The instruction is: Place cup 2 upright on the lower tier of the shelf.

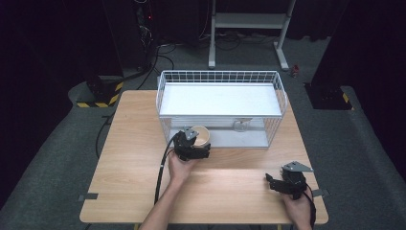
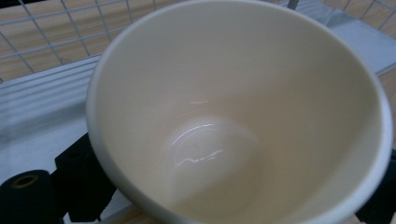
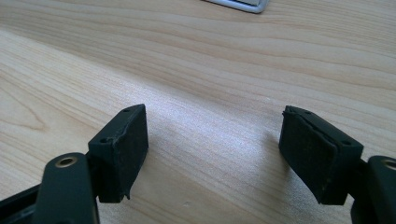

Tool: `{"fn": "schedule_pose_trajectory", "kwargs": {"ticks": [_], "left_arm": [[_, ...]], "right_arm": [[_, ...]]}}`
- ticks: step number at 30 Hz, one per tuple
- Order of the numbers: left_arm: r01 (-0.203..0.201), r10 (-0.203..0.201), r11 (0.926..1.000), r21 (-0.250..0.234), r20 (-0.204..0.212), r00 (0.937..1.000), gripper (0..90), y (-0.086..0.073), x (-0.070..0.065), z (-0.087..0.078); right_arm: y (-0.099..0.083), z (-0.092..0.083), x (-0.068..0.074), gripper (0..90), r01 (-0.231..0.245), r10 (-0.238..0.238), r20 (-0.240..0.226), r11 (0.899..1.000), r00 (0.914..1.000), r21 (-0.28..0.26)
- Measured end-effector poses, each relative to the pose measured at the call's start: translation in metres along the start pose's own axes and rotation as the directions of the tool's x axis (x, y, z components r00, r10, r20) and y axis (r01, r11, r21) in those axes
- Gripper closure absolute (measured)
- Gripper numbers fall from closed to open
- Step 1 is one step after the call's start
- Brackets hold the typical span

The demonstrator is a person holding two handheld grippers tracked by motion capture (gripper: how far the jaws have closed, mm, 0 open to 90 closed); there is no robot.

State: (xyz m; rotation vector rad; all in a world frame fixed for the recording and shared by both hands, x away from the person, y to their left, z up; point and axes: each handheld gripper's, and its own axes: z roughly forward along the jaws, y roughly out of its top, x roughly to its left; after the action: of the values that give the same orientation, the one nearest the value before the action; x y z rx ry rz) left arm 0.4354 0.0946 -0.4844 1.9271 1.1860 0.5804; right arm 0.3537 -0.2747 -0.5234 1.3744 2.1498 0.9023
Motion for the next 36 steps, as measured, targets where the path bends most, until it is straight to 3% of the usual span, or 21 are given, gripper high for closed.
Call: {"fn": "schedule_pose_trajectory", "kwargs": {"ticks": [4, 14, 17, 20, 30, 33, 36], "left_arm": [[-0.024, 0.024, 0.9996, 0.015, -0.011, 0.9996, 8.8, 0.004, 0.001, 0.004], [-0.004, 0.003, 0.9999, -0.017, -0.022, 0.9997, 8.6, 0.006, 0.004, 0.015], [-0.014, 0.013, 0.9997, -0.023, -0.024, 0.9996, 8.4, 0.006, 0.005, 0.018], [0.008, -0.009, 0.9996, -0.028, -0.015, 0.9998, 8.1, 0.005, 0.007, 0.023], [0.022, -0.023, 0.9991, -0.037, -0.02, 0.9995, 7.5, 0.006, 0.007, 0.023], [0.042, -0.041, 0.9984, -0.039, 0.007, 0.9991, 3.0, 0.006, 0.009, 0.023], [0.034, -0.034, 0.9987, -0.038, -0.005, 0.9994, 1.0, 0.006, 0.009, 0.021]], "right_arm": [[0.0, 0.0, 0.0, 24.0, 0.0, 0.0, 0.0, 1.0, 1.0, 0.0], [0.0, 0.0, 0.0, 24.0, 0.002, -0.002, 0.0, 1.0, 1.0, -0.001], [0.0, 0.0, 0.0, 24.0, 0.001, -0.001, 0.001, 1.0, 1.0, -0.001], [0.0, 0.0, 0.0, 24.0, 0.007, -0.007, 0.0, 1.0, 1.0, -0.003], [0.0, 0.0, 0.0, 24.0, 0.004, -0.004, 0.0, 1.0, 1.0, -0.002], [0.0, 0.0, 0.0, 24.0, 0.004, -0.004, 0.0, 1.0, 1.0, -0.002], [0.0, 0.0, 0.0, 24.0, 0.004, -0.004, 0.0, 1.0, 1.0, -0.002]]}}
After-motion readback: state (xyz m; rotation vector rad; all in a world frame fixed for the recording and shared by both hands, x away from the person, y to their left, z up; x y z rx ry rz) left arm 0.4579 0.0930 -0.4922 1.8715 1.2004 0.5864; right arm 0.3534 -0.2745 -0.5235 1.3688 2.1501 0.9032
